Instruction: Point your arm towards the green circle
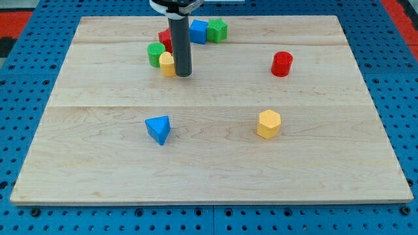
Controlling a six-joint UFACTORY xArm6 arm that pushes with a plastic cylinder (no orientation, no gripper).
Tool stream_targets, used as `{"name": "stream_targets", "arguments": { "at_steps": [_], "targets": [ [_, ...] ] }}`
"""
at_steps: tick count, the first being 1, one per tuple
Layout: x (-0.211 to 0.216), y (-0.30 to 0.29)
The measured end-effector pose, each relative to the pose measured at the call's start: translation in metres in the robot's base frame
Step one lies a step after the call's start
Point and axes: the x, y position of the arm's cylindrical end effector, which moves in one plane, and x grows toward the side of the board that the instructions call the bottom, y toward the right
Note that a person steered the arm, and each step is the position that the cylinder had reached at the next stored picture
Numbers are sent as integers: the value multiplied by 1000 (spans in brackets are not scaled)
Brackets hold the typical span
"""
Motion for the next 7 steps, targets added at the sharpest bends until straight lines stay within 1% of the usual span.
{"name": "stream_targets", "arguments": {
  "at_steps": [1, 2, 3, 4, 5, 6, 7],
  "targets": [
    [0, 0],
    [25, -28],
    [29, -69],
    [-2, -98],
    [-46, -103],
    [-72, -103],
    [-86, -103]
  ]
}}
